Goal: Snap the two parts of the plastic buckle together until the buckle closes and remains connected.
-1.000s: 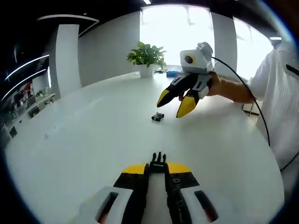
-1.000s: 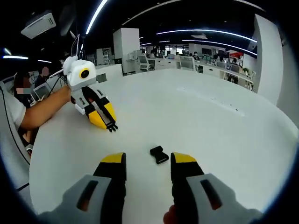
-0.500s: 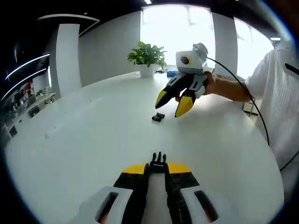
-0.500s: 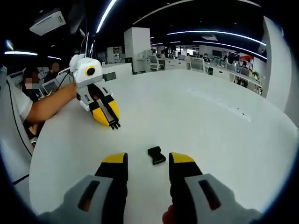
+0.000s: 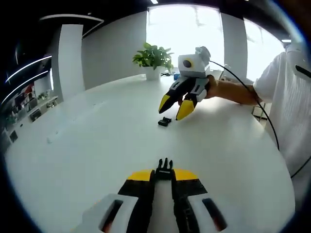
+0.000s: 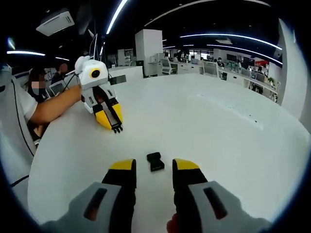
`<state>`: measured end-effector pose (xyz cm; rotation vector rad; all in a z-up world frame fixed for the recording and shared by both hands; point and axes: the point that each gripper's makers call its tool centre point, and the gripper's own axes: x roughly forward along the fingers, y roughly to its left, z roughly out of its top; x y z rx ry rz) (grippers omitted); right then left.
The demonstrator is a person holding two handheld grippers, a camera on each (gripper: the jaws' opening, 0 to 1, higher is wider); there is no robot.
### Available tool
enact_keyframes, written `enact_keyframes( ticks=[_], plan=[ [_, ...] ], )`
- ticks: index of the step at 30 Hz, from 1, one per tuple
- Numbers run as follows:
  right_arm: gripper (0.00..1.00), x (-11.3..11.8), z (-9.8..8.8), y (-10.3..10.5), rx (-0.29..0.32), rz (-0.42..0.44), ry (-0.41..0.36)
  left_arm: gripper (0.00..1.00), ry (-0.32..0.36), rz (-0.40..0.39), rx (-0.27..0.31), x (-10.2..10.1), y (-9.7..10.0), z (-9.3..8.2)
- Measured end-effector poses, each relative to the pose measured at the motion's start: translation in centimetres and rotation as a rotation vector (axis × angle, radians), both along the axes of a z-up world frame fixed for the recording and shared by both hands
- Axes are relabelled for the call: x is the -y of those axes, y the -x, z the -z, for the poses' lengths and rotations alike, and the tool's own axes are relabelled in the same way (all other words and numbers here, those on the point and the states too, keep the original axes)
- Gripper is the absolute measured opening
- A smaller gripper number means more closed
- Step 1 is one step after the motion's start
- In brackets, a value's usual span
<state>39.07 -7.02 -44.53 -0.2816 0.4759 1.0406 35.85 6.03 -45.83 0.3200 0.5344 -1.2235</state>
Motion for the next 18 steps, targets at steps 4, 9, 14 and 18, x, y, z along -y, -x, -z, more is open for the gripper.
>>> enact_keyframes(
  ticks=[4,9,14,18],
  plan=[
    [0.27,0.06,0.37,-0.13,-0.003,-0.013,0.003,0.13,0.002,0.000,-0.001,0.03,-0.01,-0.01],
    [0.26,0.20,0.53,-0.12,-0.002,-0.026,0.006,0.13,0.002,0.002,-0.001,0.10,0.05,-0.02],
    [0.23,0.00,0.55,0.18,0.011,-0.056,0.011,0.13,0.000,0.003,-0.002,0.21,0.21,0.01],
    [0.22,-0.13,0.72,0.29,0.018,-0.084,0.025,0.13,0.000,0.004,-0.002,0.17,0.07,0.06]
  ],
)
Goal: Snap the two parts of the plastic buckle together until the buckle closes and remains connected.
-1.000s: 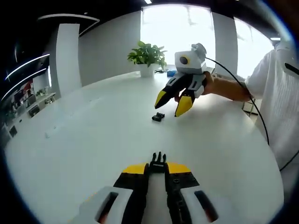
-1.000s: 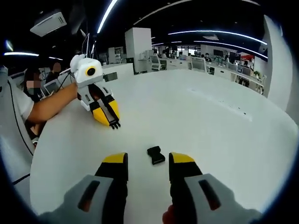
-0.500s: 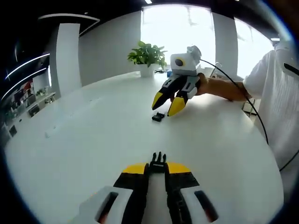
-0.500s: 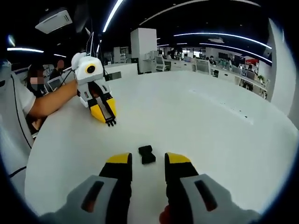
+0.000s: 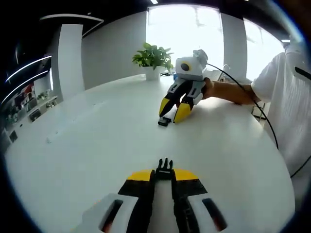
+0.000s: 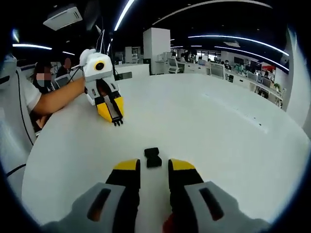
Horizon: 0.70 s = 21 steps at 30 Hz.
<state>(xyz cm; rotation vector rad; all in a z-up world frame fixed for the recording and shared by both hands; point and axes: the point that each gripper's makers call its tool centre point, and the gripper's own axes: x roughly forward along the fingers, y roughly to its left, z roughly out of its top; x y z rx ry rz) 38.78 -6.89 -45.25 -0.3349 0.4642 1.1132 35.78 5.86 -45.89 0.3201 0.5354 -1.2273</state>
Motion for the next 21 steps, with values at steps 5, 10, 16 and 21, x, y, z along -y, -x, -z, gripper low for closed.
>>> enact_keyframes(
  ticks=[5,10,16,21],
  plan=[
    [0.19,-0.1,0.1,-0.5,0.003,-0.011,0.007,0.13,-0.001,0.001,-0.001,0.0,0.0,0.1],
    [0.18,0.0,0.2,-0.7,0.003,-0.021,0.007,0.13,0.000,0.002,-0.002,0.1,0.1,0.1],
    [0.17,0.0,0.2,-0.9,0.003,-0.034,0.010,0.13,0.000,0.003,-0.002,0.1,0.0,0.2],
    [0.16,0.0,0.2,-0.9,0.003,-0.046,0.009,0.13,-0.001,0.003,-0.001,0.1,0.2,0.1]
  ],
)
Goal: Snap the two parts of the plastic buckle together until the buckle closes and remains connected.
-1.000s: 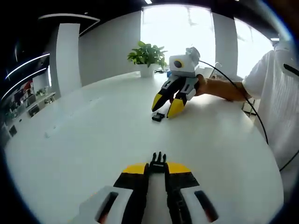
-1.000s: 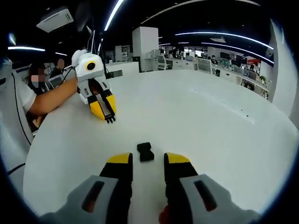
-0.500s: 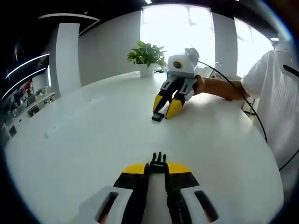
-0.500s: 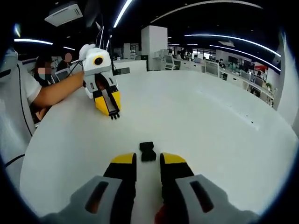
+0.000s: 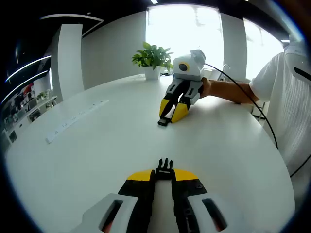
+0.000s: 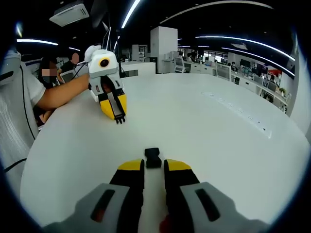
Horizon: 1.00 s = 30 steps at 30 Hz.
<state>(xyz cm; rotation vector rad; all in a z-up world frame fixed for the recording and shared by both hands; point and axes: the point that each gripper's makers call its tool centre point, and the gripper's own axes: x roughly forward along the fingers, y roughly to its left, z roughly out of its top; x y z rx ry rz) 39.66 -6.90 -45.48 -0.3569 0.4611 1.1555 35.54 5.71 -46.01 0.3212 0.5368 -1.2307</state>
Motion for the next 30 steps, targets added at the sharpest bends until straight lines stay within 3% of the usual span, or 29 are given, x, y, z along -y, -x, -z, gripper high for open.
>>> enact_keyframes(
  ticks=[30],
  plan=[
    [0.12,-0.20,-0.08,0.92,0.000,-0.026,0.008,0.12,0.005,-0.003,-0.003,-0.09,-0.54,0.28]
  ],
)
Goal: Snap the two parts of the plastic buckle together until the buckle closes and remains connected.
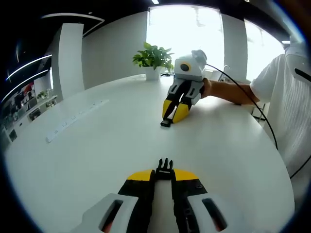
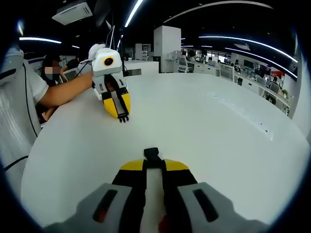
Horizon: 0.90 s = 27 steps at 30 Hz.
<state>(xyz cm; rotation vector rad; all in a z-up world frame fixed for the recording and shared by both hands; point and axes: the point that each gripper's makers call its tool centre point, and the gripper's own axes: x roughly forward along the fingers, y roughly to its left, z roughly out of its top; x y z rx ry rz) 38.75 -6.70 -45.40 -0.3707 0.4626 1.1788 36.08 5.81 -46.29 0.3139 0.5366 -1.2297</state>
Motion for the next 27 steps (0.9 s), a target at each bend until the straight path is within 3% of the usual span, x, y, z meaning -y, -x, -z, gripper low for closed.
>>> enact_keyframes(
  ticks=[27],
  plan=[
    [0.12,-1.4,-0.3,1.8,-0.011,-0.054,-0.030,0.12,0.004,0.020,0.025,1.0,0.2,-0.3]
  ],
)
